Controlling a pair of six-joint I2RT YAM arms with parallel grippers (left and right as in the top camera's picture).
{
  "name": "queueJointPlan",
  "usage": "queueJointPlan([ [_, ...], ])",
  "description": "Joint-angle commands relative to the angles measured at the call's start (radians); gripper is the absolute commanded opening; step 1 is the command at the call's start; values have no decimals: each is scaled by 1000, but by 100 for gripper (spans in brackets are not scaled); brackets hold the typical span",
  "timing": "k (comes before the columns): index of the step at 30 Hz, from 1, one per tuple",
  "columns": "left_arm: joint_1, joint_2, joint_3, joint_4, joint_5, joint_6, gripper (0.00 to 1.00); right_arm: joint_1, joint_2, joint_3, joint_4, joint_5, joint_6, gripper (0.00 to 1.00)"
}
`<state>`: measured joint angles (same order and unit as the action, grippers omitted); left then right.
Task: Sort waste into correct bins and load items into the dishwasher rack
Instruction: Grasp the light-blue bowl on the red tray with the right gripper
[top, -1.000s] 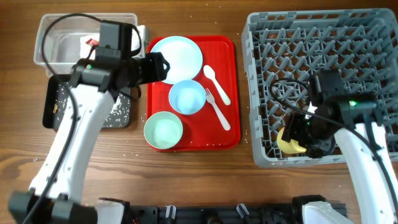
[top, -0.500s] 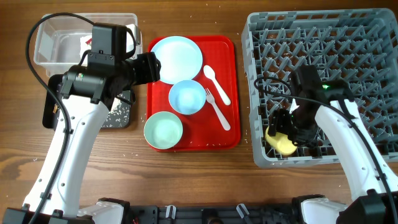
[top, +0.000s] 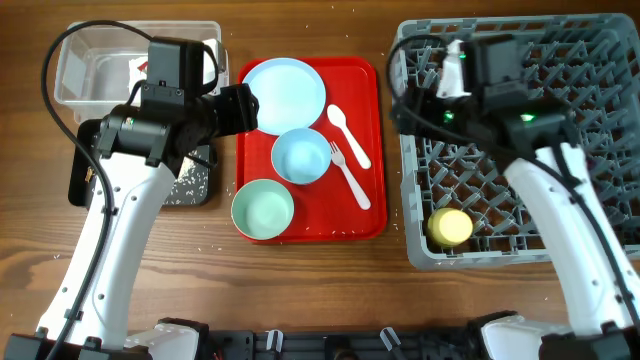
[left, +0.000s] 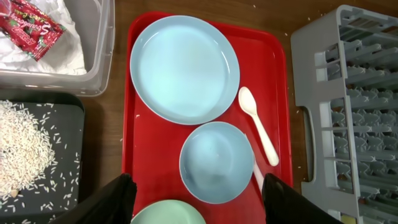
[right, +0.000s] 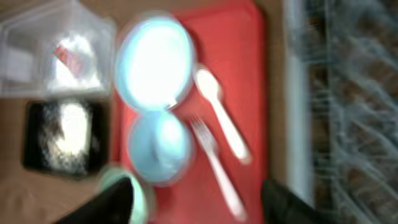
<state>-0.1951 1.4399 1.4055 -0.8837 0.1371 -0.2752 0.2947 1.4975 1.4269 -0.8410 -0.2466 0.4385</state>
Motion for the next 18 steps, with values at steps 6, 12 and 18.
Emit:
queueJointPlan([
  [6,1,33,6,2,-61,5,71,207,503,14,114,-107,157,57],
  [12,1,76,6,-4,-69,6,78,206,562,21,124,-150,167,35],
  [18,1,98,6,-3,-97,6,95,205,549,73,77,-130,162,4],
])
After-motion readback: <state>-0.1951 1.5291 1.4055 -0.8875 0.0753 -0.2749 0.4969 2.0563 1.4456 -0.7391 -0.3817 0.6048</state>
